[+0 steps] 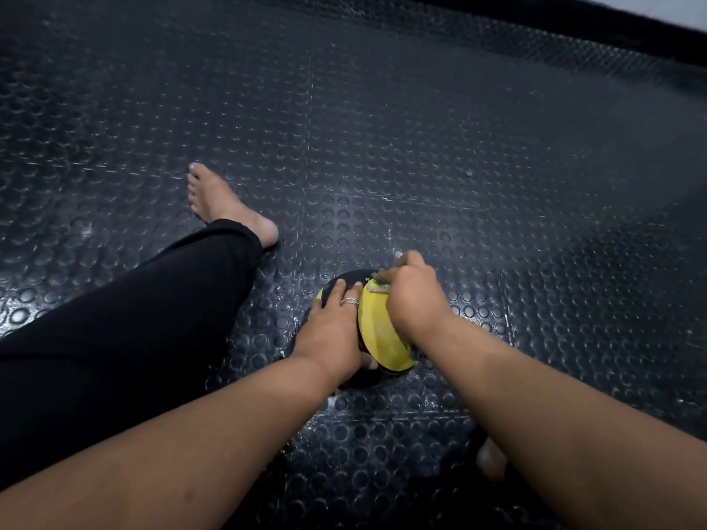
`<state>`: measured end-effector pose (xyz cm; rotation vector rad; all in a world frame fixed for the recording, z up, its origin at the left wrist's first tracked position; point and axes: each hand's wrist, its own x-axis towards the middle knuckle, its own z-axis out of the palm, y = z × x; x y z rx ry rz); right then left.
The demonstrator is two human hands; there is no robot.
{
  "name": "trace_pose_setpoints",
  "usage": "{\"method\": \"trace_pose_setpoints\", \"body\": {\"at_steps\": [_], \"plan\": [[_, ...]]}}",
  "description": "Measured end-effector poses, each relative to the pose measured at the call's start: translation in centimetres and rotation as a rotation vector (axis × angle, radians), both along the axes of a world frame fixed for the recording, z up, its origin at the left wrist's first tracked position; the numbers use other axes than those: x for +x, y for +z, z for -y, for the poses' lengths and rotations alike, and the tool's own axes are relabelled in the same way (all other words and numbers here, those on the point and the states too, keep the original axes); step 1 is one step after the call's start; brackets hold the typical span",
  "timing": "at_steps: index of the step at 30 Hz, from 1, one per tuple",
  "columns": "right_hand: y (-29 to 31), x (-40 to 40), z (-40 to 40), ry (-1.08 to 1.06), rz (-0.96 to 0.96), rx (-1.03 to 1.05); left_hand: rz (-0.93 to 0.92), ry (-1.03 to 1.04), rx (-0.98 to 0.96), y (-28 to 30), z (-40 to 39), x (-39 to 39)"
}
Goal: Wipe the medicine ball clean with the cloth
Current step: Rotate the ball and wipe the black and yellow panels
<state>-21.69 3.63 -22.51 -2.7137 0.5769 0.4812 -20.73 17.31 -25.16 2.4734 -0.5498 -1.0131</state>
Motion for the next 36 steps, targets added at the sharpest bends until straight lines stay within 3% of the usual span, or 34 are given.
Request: {"method": "trace_pose_setpoints", "body": {"at_steps": [6,8,10,12,14,15,17,20,26,33,36], "plan": [[0.2,-0.5,-0.4,0.166,0.087,0.028,-0.025,0.083,-0.037,0.3,-0.5,-0.1],[-0.3,-1.5,1.4,0.083,0.105,0.055,-0.019,0.087,-0.042,0.5,-0.5,-0.3],[-0.5,-2.3,3.7,-0.164,-0.006,0.079,-0.004,0.082,-0.039,0.5,-0.4,-0.3],[-0.2,-3.4,5.7,-0.595,-0.021,0.324,-0.008,0.074,-0.025,0.5,-0.4,-0.2],[0.4,-3.9,6.0,-1.013,0.164,0.691,-0.003,0.081,-0.018,0.5,-0.7,0.2],[0.4,-4.1,5.9,-1.092,0.236,0.752,-0.001,0.074,-0.007,0.5,-0.8,0.3],[0.4,-4.2,4.9,-1.003,0.265,0.639,0.026,0.017,0.053,0.6,-0.8,0.4],[0.5,-4.4,1.8,-0.642,0.289,0.349,0.128,-0.093,0.112,0.7,-0.5,0.1],[-1.2,-5.1,-2.4,-0.193,0.39,0.224,0.024,-0.13,-0.07,-0.2,-1.0,1.0],[-1.3,-3.0,1.7,-0.291,0.142,0.1,-0.001,0.022,-0.121,-0.4,-0.7,1.4],[-0.8,-3.0,-0.4,-0.148,0.241,0.164,-0.026,0.065,-0.124,-0.9,-0.7,2.0]]}}
